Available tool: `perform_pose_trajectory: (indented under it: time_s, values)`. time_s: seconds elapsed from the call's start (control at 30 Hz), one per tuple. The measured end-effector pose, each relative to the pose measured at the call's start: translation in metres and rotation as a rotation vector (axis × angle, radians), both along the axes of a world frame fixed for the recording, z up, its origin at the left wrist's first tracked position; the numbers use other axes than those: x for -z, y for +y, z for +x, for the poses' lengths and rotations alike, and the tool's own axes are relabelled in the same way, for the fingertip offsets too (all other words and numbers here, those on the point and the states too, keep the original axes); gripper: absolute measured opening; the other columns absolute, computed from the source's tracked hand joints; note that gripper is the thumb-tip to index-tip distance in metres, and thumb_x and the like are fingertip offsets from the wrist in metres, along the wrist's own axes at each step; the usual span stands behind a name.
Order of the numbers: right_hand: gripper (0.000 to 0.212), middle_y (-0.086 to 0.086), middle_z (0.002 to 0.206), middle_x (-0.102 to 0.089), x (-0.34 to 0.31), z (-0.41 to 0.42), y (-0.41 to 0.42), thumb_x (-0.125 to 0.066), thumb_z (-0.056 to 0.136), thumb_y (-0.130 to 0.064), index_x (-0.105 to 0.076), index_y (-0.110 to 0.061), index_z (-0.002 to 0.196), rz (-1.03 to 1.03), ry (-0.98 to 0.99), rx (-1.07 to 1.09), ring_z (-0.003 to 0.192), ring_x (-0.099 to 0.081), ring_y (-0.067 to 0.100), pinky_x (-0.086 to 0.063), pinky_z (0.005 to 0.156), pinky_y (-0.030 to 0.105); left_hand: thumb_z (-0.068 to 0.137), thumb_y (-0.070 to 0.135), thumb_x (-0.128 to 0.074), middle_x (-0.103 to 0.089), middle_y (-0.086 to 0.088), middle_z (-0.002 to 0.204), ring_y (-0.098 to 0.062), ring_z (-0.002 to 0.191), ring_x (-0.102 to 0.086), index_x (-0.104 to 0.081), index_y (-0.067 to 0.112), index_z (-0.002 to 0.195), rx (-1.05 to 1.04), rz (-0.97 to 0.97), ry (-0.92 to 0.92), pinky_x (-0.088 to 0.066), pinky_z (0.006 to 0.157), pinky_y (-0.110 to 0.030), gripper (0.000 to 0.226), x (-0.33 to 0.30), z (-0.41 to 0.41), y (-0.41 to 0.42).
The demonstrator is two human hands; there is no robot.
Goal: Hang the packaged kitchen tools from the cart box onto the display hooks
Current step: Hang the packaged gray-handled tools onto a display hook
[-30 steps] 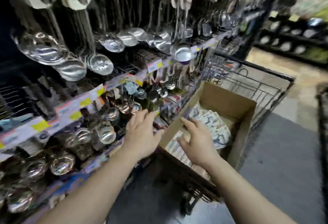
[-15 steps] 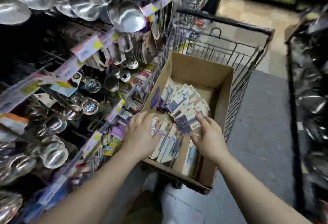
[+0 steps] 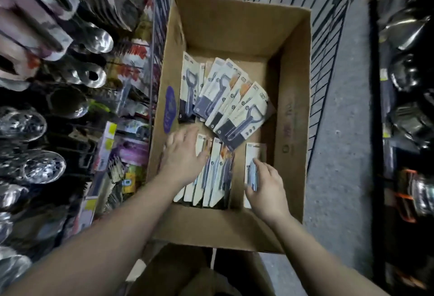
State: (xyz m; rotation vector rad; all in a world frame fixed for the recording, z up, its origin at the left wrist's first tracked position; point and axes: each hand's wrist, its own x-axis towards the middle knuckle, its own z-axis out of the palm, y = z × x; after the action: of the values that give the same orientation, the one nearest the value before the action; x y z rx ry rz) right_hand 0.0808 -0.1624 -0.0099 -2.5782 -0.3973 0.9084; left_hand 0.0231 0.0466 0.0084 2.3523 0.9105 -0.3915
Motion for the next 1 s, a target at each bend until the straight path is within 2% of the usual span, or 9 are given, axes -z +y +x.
perform_pose_trajectory:
  time_s: [0.2,0.4,0.5,0.6,0.67,0.73,0.87,0.93,1.0]
  values:
    - [0.071,0.012,0.153,-0.037,0.057,0.036,0.022,-0.065,0.092,-0.022,-0.031,-0.016,0.154,-0.011,0.055,0.136,0.142,-0.031,0.029,-0.028,0.117,0.037,0.097,0.039,-0.057,-0.029,-0.008,0.163,-0.029,0.150,-0.021,-0.031,0.020,0.154,0.038,-0.075,0.127,-0.020,0.123,-0.045,0.066,0.060,-0.002,-0.016]
    - [0.069,0.011,0.157,-0.030,0.098,0.059,0.041,-0.061,0.093,-0.018,-0.029,-0.021,0.154,-0.014,0.070,0.239,0.142,-0.032,0.031,-0.025,0.116,0.035,0.097,0.041,-0.057,-0.031,-0.006,0.161,-0.026,0.149,-0.023,-0.029,0.022,0.155,0.083,-0.117,0.220,-0.021,0.123,-0.045,0.067,0.090,-0.015,-0.041]
    - [0.074,0.009,0.161,-0.023,0.115,0.060,0.039,-0.061,0.093,-0.016,-0.023,-0.027,0.155,-0.037,0.114,0.293,0.144,-0.032,0.031,-0.030,0.116,0.040,0.097,0.039,-0.059,-0.029,-0.006,0.161,-0.027,0.149,-0.021,-0.031,0.022,0.155,0.086,-0.120,0.207,-0.022,0.121,-0.044,0.066,0.101,-0.009,-0.048]
    - [0.079,0.008,0.165,-0.012,0.133,0.051,0.032,-0.061,0.093,-0.017,-0.016,-0.033,0.156,-0.076,0.165,0.315,0.148,-0.024,0.032,-0.030,0.118,0.046,0.093,0.041,-0.064,-0.021,-0.007,0.164,-0.028,0.150,-0.014,-0.035,0.023,0.152,0.058,-0.109,0.180,-0.019,0.122,-0.047,0.068,0.115,0.005,-0.055]
    - [0.082,0.005,0.166,-0.003,0.144,0.042,0.028,-0.062,0.091,-0.019,-0.014,-0.037,0.155,-0.115,0.128,0.288,0.152,-0.013,0.032,-0.027,0.119,0.051,0.089,0.048,-0.067,-0.012,-0.009,0.166,-0.030,0.152,-0.008,-0.034,0.021,0.152,0.062,-0.064,0.175,-0.012,0.124,-0.047,0.077,0.125,0.016,-0.060]
    - [0.081,0.002,0.166,0.001,0.151,0.034,0.024,-0.062,0.090,-0.019,-0.016,-0.038,0.154,-0.136,0.077,0.282,0.153,-0.003,0.029,-0.023,0.120,0.052,0.083,0.059,-0.068,-0.002,-0.009,0.168,-0.030,0.154,-0.001,-0.025,0.021,0.156,0.056,-0.014,0.199,-0.002,0.124,-0.048,0.094,0.135,0.027,-0.065]
    - [0.080,0.000,0.166,0.005,0.155,0.024,0.015,-0.052,0.091,-0.005,-0.018,-0.042,0.153,-0.148,0.034,0.309,0.152,0.002,0.027,-0.014,0.122,0.049,0.073,0.070,-0.071,0.009,-0.011,0.168,-0.032,0.155,0.007,-0.010,0.019,0.159,0.017,0.032,0.272,0.005,0.123,-0.051,0.118,0.149,0.038,-0.071]
    - [0.084,-0.001,0.166,0.005,0.154,0.023,0.013,-0.049,0.090,-0.001,-0.014,-0.045,0.153,-0.161,0.024,0.312,0.152,0.002,0.028,-0.013,0.122,0.049,0.072,0.069,-0.073,0.010,-0.012,0.168,-0.033,0.155,0.007,-0.014,0.020,0.159,0.006,0.034,0.283,0.005,0.123,-0.052,0.116,0.152,0.038,-0.073]
    - [0.087,-0.001,0.166,0.003,0.153,0.026,0.015,-0.049,0.090,-0.001,-0.011,-0.046,0.153,-0.185,0.011,0.318,0.151,-0.002,0.030,-0.015,0.122,0.048,0.073,0.065,-0.075,0.008,-0.012,0.168,-0.033,0.155,0.007,-0.029,0.022,0.153,0.002,0.028,0.268,0.004,0.124,-0.052,0.101,0.154,0.036,-0.074]
